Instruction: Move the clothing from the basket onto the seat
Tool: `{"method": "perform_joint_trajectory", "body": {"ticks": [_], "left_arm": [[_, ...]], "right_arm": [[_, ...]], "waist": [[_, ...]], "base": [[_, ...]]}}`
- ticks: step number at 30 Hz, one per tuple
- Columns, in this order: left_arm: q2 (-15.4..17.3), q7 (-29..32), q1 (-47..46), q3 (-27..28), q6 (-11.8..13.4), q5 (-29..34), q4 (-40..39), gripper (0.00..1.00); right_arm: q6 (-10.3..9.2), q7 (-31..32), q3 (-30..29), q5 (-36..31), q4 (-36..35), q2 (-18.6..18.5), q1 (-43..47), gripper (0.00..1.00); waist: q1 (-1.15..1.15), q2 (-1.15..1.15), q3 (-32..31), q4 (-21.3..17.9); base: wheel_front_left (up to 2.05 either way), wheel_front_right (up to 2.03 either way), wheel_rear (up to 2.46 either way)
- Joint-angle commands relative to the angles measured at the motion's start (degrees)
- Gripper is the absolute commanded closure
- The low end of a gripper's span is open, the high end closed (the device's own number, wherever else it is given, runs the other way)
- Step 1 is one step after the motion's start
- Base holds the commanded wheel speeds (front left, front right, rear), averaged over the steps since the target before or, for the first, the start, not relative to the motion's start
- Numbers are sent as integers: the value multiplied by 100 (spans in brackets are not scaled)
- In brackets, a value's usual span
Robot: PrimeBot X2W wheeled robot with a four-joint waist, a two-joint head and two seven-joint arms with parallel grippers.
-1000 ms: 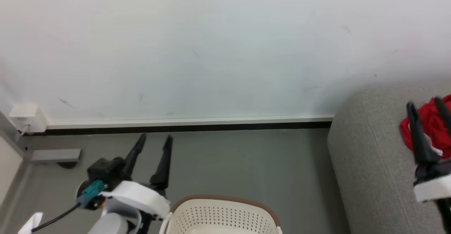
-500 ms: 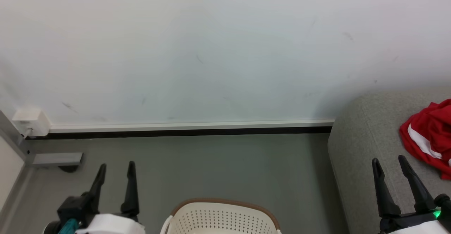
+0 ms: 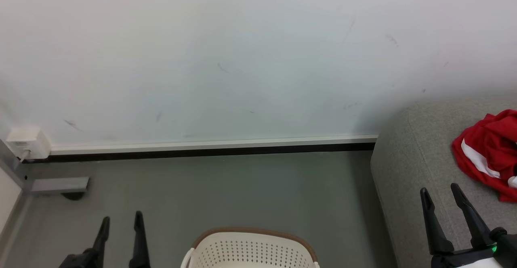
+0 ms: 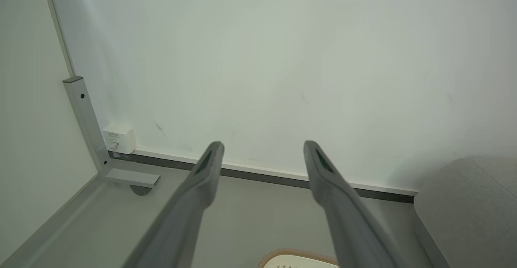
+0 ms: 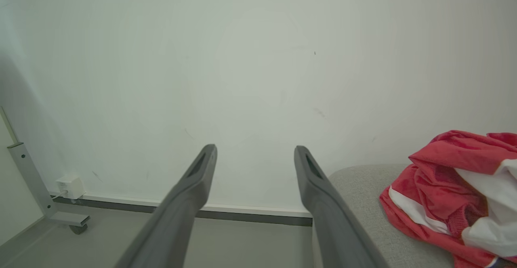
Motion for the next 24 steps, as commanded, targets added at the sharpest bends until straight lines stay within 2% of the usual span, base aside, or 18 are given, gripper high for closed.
{"method": "perform_joint_trajectory", "body": {"ticks": [1,11,24], "left_arm": [[-3,-3,12,46,-43,61,26,0],[-138,-3,-112,366,-299,297,140,0],[-178,-3,-149,443,-390,361,183,0]], "right_arm": [[-13,-18,7,5,17,-28,36,0],[-13,-18,-34,123,71,21,-47,0],[-13,-18,-2,126,103,28,-85,0]], "waist": [[0,0,6,8],[0,0,15,-1],[0,0,21,-43]], "base": [[0,0,0],[0,0,0],[0,0,0]]}}
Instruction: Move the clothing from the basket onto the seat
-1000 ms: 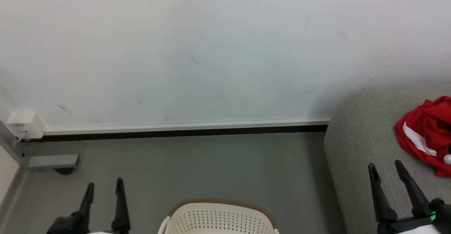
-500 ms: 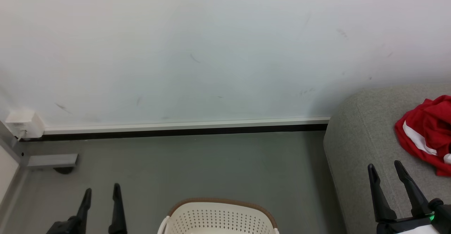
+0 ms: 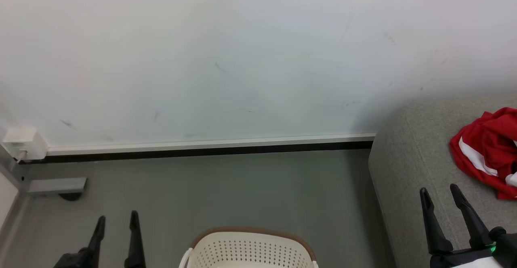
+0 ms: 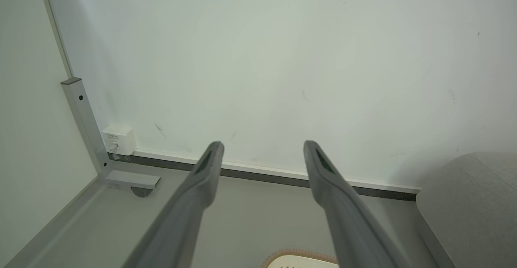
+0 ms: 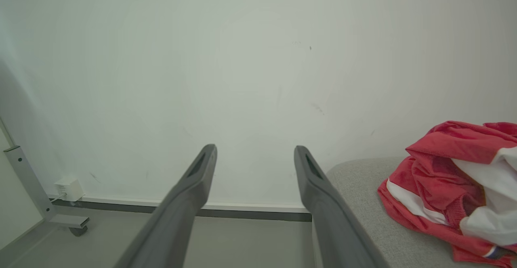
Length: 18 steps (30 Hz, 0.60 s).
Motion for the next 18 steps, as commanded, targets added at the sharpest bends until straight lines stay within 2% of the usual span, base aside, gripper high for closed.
{"method": "perform_joint_trajectory", "body": {"ticks": [1,4,5,10,18], "left_arm": [[10,-2,-63,10,-3,34,13,0],[8,-1,-61,-8,4,16,38,0],[8,-1,-62,-24,-2,-12,48,100],[-54,21,76,-23,-9,-31,265,100],[-49,293,-43,42,-89,-903,320,100]], "right_arm": [[-13,-18,4,57,14,-17,-64,0],[-13,-18,12,48,20,-24,-68,0],[-13,-18,15,51,25,-28,-65,100],[0,43,38,57,201,90,120,100],[-1,253,-90,811,251,158,74,100]], "waist": [[0,0,8,-7],[0,0,12,-11],[0,0,14,-12],[0,0,15,-13],[0,0,21,4]], "base": [[0,0,0],[0,0,0],[0,0,0],[0,0,0],[0,0,0]]}}
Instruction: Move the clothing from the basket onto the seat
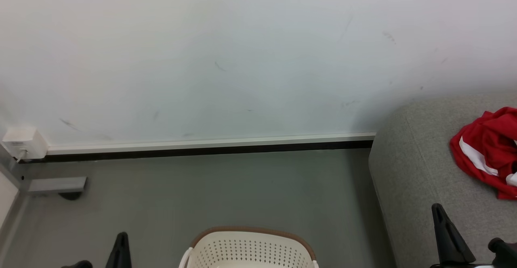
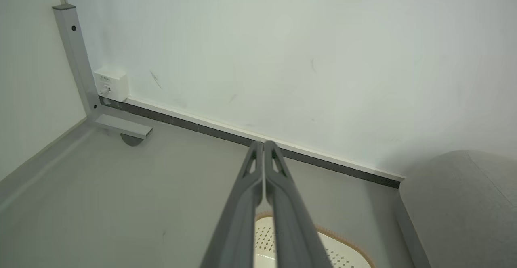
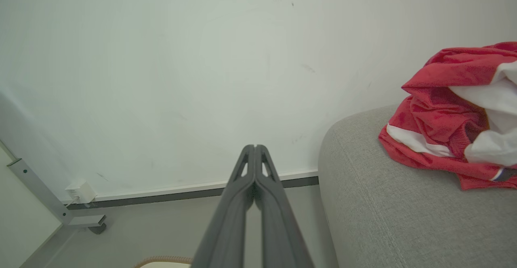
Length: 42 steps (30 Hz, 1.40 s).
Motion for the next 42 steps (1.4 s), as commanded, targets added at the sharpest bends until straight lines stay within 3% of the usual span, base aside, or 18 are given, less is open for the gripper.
{"method": "perform_joint_trajectory", "body": {"ticks": [1,19,42], "left_arm": [[27,56,-158,26,-34,-309,-91,100],[43,474,-299,29,-194,-2089,-159,100],[61,941,-477,71,-357,-3892,-180,100]], "right_arm": [[-1,63,-82,264,-64,-23,-119,100],[-3,484,-350,1763,4,108,-252,100],[-5,922,-633,3283,79,249,-371,100]], "waist": [[0,0,1,6],[0,0,17,45],[0,0,37,96]], "base": [[0,0,0],[0,0,0],[0,0,0]]}}
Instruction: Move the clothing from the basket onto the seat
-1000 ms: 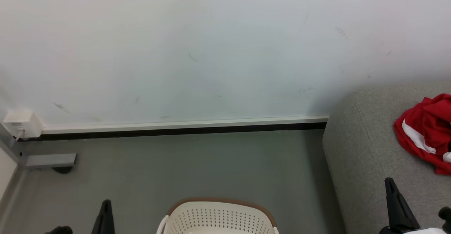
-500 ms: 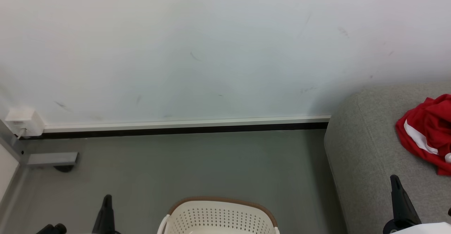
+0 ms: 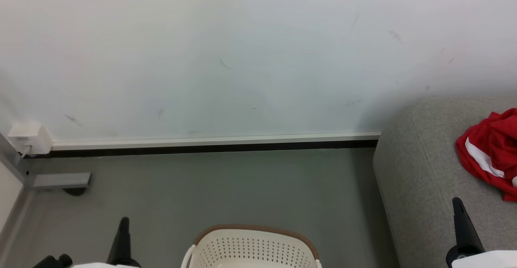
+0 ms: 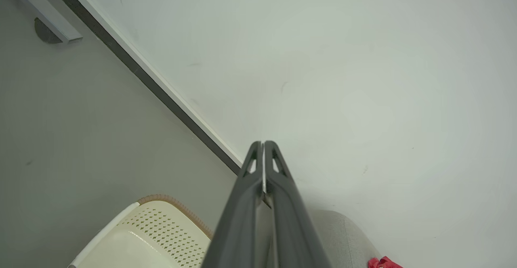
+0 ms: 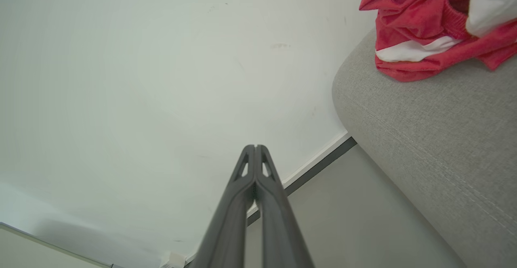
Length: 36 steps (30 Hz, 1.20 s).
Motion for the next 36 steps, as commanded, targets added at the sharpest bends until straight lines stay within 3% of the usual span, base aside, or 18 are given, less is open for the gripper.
{"method": "perform_joint_trajectory", "body": {"ticks": [1,36], "left_arm": [[50,58,-143,32,-50,-264,-69,100],[67,581,-338,82,-236,-2285,-82,100]], "right_arm": [[-5,56,-69,198,-26,4,-132,100],[-8,555,-393,1885,60,170,-276,100]], "waist": [[0,0,2,4],[0,0,31,79]], "base": [[0,0,0],[0,0,0]]}}
